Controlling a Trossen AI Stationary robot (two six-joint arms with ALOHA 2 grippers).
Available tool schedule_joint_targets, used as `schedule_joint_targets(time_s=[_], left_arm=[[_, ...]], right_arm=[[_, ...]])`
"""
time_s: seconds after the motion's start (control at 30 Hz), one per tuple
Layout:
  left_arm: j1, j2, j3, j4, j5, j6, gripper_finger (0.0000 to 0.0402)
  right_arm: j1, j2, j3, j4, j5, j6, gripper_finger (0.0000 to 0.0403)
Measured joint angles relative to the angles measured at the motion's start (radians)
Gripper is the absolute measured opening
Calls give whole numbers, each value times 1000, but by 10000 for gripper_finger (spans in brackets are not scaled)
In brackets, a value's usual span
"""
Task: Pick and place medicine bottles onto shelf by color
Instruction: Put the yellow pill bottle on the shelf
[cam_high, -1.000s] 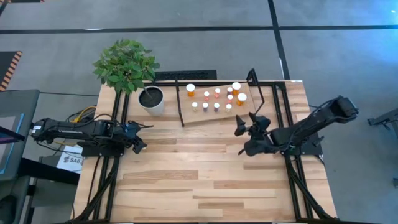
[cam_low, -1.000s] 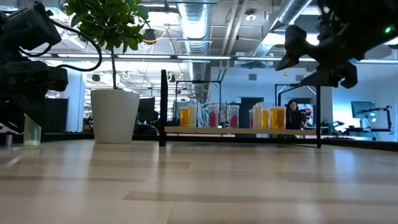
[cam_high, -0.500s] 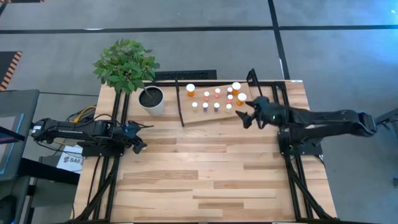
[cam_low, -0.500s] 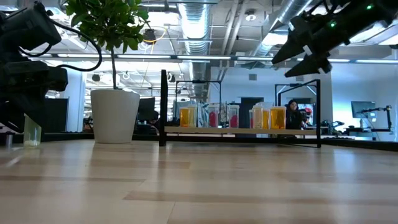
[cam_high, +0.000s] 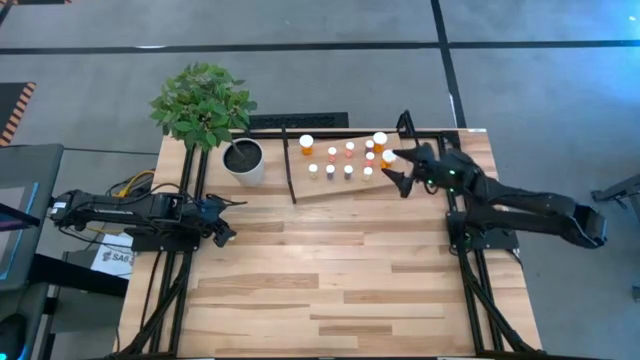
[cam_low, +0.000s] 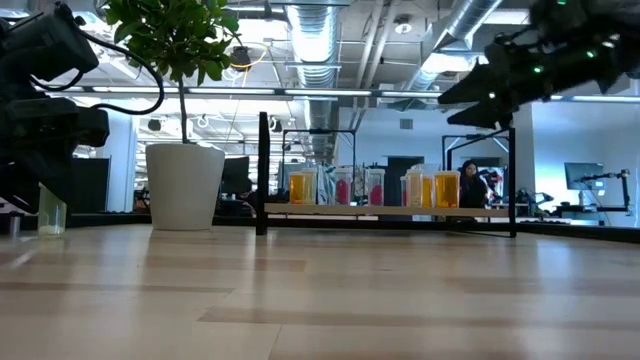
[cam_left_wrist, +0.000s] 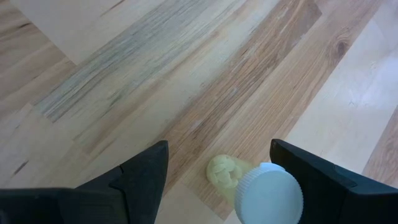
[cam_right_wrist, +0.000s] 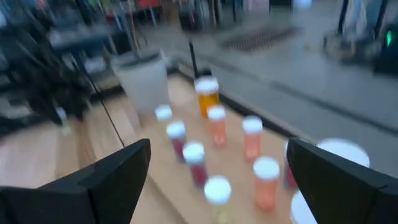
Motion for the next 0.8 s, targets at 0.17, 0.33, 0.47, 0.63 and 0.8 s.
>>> schedule_joint_targets(time_s=[0.17, 0.33, 0.47, 0.63, 0.8], left_arm=[[0, 0, 0, 0, 0, 0, 267], [0, 0, 0, 0, 0, 0, 267], [0, 0, 0, 0, 0, 0, 267], [0, 0, 0, 0, 0, 0, 267], [0, 0, 0, 0, 0, 0, 267]], right_arm=[[-30, -115, -106, 91, -21, 5, 400], [-20, -214, -140, 73, -30, -30, 398], [10, -269, -146, 55, -32, -53, 386], [59, -289, -146, 82, -38, -83, 371], [127, -289, -146, 88, -105, -138, 354]])
